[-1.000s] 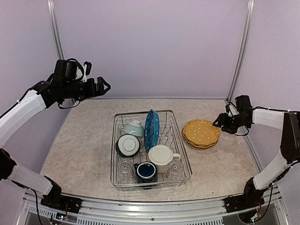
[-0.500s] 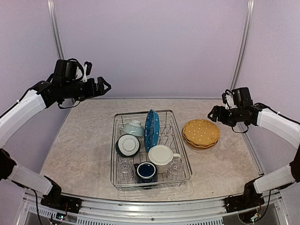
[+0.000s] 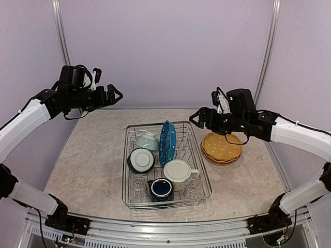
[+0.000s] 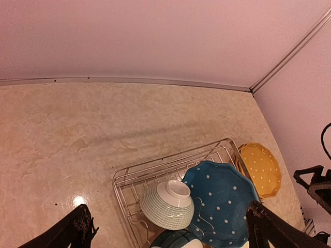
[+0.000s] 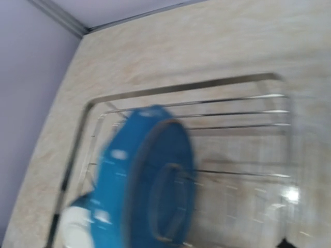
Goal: Unload the mixed dishes from the dish rack
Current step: Grab the plate from the dish rack.
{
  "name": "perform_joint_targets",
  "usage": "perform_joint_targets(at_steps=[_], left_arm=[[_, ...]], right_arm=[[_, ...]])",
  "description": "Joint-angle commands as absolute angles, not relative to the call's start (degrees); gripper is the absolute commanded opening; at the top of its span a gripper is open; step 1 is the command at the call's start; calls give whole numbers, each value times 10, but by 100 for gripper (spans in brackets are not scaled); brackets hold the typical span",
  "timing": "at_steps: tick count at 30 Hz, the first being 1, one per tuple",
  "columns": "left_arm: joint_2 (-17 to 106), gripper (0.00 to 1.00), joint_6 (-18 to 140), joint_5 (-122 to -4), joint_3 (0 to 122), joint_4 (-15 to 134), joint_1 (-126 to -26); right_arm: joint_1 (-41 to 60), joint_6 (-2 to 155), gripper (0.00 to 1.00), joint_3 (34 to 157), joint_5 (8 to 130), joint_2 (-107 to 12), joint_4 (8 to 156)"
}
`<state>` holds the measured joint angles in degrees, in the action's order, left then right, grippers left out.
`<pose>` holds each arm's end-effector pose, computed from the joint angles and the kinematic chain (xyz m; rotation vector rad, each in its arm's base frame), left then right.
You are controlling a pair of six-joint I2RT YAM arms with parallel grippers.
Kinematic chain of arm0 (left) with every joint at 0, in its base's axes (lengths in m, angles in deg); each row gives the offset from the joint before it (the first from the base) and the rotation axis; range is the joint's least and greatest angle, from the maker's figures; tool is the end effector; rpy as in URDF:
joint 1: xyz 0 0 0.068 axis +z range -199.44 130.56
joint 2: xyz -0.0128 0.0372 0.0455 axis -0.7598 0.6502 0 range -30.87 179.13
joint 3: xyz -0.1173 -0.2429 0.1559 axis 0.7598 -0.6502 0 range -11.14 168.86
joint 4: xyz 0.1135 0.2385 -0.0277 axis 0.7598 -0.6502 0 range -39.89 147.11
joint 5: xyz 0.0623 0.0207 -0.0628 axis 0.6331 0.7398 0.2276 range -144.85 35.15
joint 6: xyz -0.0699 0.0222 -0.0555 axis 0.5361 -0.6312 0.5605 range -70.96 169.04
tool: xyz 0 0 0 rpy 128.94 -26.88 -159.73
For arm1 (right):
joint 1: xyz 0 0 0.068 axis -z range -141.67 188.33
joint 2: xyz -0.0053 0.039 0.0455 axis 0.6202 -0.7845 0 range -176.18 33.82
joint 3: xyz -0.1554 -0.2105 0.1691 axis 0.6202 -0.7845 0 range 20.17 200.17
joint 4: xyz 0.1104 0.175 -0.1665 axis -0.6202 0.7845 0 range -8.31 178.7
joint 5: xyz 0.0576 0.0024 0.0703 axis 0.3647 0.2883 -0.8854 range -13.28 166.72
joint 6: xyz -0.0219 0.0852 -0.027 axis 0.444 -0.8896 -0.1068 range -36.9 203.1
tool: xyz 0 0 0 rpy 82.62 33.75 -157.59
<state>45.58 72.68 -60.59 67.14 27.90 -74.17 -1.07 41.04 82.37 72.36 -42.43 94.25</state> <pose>0.3006 -0.1474 0.4050 0.0841 2.1034 -0.6204 0.2619 0.2233 0.3363 -0.0007 2.1750 0.9388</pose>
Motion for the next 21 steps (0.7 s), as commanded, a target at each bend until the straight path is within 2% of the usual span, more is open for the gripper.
perform_joint_targets(at_steps=[1, 14, 16, 21], left_arm=[[445, 99, 729, -612, 687, 270, -738], [446, 99, 734, -619, 687, 271, -738], [445, 99, 734, -619, 687, 271, -738], [443, 99, 736, -621, 686, 271, -738]], right_arm=[[-59, 382, 91, 879, 779, -489, 945], [-175, 344, 83, 1106, 1024, -682, 1143], [-184, 339, 77, 1138, 1055, -714, 1188], [-201, 316, 71, 1191, 1120, -771, 1248]])
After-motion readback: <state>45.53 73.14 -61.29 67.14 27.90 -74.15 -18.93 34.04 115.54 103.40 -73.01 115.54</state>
